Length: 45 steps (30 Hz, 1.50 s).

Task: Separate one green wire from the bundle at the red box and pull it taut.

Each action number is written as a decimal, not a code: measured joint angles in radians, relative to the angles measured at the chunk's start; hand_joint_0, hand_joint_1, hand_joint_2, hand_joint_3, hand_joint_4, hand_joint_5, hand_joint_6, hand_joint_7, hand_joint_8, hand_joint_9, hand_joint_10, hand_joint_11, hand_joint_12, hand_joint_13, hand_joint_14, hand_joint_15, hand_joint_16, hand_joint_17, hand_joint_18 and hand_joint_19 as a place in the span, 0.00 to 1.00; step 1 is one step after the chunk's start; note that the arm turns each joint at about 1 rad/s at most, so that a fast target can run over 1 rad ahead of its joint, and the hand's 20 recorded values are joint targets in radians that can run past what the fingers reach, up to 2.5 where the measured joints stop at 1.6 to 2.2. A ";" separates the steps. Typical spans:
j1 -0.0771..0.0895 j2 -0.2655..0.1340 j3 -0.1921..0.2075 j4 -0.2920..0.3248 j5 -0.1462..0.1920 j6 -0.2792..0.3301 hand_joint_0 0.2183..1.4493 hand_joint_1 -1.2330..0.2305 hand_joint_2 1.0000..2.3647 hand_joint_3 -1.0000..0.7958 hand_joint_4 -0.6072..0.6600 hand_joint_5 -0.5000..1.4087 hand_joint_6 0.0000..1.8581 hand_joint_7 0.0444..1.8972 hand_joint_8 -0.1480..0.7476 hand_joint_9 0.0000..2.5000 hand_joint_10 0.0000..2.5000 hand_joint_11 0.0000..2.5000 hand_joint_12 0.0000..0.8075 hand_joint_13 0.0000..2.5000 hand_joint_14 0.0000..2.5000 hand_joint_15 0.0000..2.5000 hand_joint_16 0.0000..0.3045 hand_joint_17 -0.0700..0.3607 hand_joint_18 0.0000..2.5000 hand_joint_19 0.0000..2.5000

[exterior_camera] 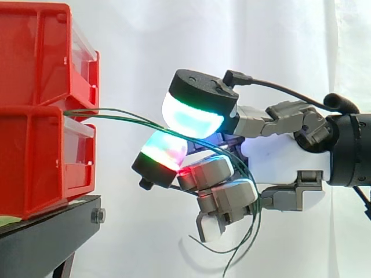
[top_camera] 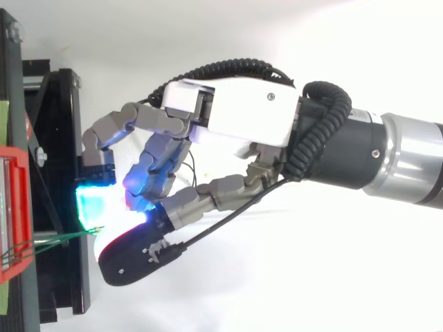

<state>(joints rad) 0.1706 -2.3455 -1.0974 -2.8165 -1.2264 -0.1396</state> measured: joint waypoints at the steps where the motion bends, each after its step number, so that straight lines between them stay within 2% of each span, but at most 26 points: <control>1: 0.000 0.000 0.000 0.000 0.000 0.000 0.29 0.38 0.00 0.29 0.63 0.16 0.47 0.57 0.51 0.45 0.09 0.66 0.42 0.55 0.00 0.62 0.18 0.45 0.40 0.27; 4: 0.001 0.000 0.000 0.000 0.002 0.000 0.25 0.45 0.00 0.28 0.64 0.16 0.47 0.57 0.51 0.43 0.37 0.64 0.43 0.59 0.00 0.66 0.19 0.47 0.43 0.27; 7: 0.001 0.000 0.000 0.000 0.003 0.000 0.23 0.46 0.00 0.28 0.65 0.16 0.47 0.55 0.53 0.42 0.47 0.65 0.44 0.58 0.07 0.65 0.20 0.48 0.44 0.27; 9: 0.001 0.000 0.000 0.000 0.004 0.000 0.22 0.46 0.00 0.28 0.65 0.15 0.47 0.54 0.54 0.40 0.54 0.61 0.46 0.58 0.10 0.64 0.21 0.49 0.44 0.27; 10: 0.001 -0.001 -0.001 0.000 0.004 0.000 0.22 0.46 0.00 0.28 0.66 0.15 0.47 0.54 0.54 0.39 0.54 0.60 0.45 0.58 0.11 0.63 0.21 0.49 0.45 0.27; 14: 0.001 -0.001 -0.001 0.000 0.004 0.000 0.23 0.43 0.00 0.28 0.65 0.15 0.47 0.53 0.53 0.38 0.50 0.60 0.44 0.57 0.12 0.63 0.21 0.49 0.44 0.27; 16: 0.001 -0.001 -0.001 0.000 0.004 0.000 0.27 0.41 0.00 0.28 0.64 0.15 0.47 0.53 0.51 0.38 0.46 0.62 0.41 0.56 0.09 0.65 0.20 0.47 0.43 0.28; 22: 0.001 -0.002 -0.001 0.000 0.004 0.000 0.28 0.44 0.00 0.29 0.63 0.15 0.46 0.54 0.51 0.39 0.43 0.63 0.42 0.57 0.07 0.66 0.19 0.47 0.42 0.28; 23: 0.001 -0.002 -0.001 0.000 0.004 0.000 0.26 0.45 0.00 0.28 0.64 0.15 0.46 0.53 0.51 0.40 0.40 0.63 0.43 0.57 0.04 0.65 0.20 0.47 0.42 0.27; 24: 0.000 -0.002 -0.001 0.000 0.003 0.000 0.26 0.45 0.00 0.28 0.64 0.15 0.45 0.52 0.52 0.40 0.32 0.64 0.43 0.57 0.00 0.64 0.20 0.48 0.42 0.27; 27: -0.002 -0.002 -0.001 0.000 0.002 0.000 0.24 0.46 0.00 0.28 0.65 0.16 0.40 0.53 0.53 0.41 0.10 0.65 0.48 0.51 0.01 0.54 0.20 0.48 0.41 0.26; 30: -0.006 -0.002 -0.001 0.000 0.001 0.000 0.23 0.47 0.00 0.28 0.64 0.17 0.37 0.57 0.54 0.42 0.00 0.65 0.50 0.49 0.01 0.49 0.20 0.48 0.40 0.26; 34: -0.018 -0.010 -0.001 0.002 0.000 0.000 0.22 0.47 0.00 0.28 0.64 0.17 0.35 0.58 0.55 0.41 0.00 0.62 0.51 0.48 0.01 0.47 0.20 0.49 0.40 0.26; 39: -0.036 -0.048 -0.002 0.011 -0.007 0.013 0.22 0.47 0.00 0.28 0.64 0.17 0.34 0.60 0.54 0.41 0.00 0.60 0.50 0.48 0.01 0.47 0.20 0.49 0.40 0.26; 45: -0.042 -0.067 -0.002 0.037 -0.015 0.032 0.23 0.47 0.00 0.28 0.64 0.17 0.34 0.60 0.54 0.41 0.00 0.61 0.50 0.48 0.01 0.46 0.20 0.48 0.40 0.26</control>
<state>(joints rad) 0.1290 -2.4125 -1.0996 -2.7795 -1.2416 -0.1077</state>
